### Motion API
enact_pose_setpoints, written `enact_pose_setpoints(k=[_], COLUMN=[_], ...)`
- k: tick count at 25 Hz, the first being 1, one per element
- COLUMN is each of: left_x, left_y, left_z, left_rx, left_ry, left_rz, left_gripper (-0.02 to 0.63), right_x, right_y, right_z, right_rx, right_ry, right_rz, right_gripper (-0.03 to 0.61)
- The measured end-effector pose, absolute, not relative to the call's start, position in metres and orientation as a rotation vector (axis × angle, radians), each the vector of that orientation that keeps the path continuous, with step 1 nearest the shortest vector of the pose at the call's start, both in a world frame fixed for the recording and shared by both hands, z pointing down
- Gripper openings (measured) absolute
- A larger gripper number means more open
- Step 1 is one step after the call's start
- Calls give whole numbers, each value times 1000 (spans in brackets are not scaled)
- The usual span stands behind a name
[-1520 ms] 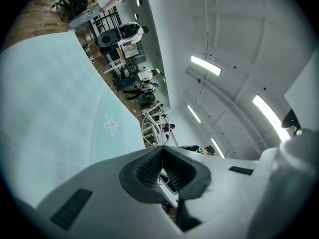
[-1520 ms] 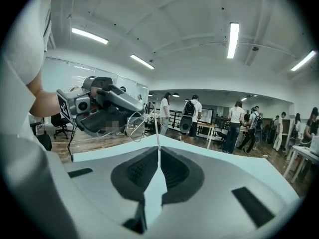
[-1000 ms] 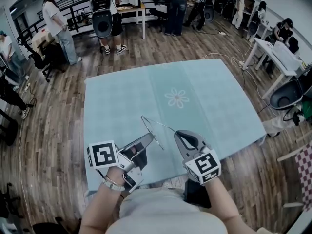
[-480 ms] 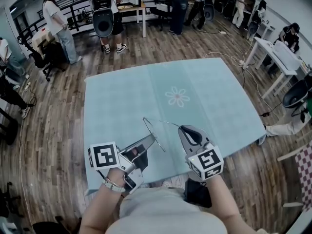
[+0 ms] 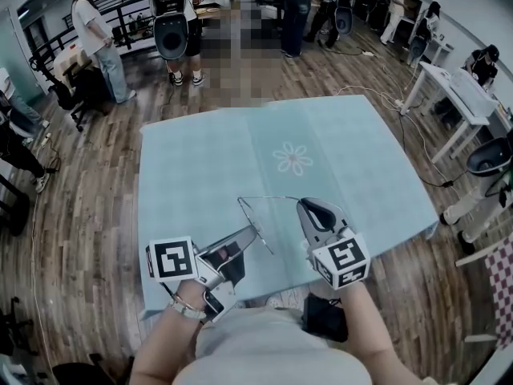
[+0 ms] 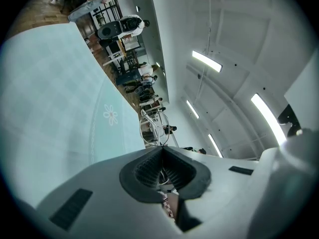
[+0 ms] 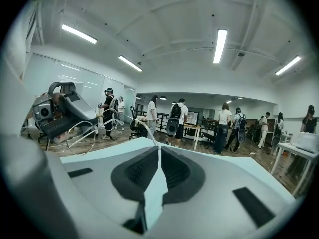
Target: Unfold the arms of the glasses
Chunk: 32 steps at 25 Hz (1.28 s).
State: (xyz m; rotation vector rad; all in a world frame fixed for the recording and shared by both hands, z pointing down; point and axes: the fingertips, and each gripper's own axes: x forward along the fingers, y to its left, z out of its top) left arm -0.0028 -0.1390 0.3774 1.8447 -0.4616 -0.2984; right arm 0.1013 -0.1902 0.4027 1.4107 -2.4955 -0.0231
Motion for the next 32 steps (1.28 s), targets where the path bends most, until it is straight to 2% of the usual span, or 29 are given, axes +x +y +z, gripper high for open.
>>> enact_pose_setpoints(k=[23, 32], left_x=[7, -2], left_y=[-112, -121], left_z=[390, 387], left_rx=[1842, 1778], left_ry=[-382, -381], left_rz=[-226, -286], left_gripper=[11, 11], right_x=[106, 102], right_y=[-209, -211], right_z=[394, 392], right_rx=[1498, 1481], right_ry=[-2484, -2482], right_rz=[-39, -62], right_gripper=[18, 19])
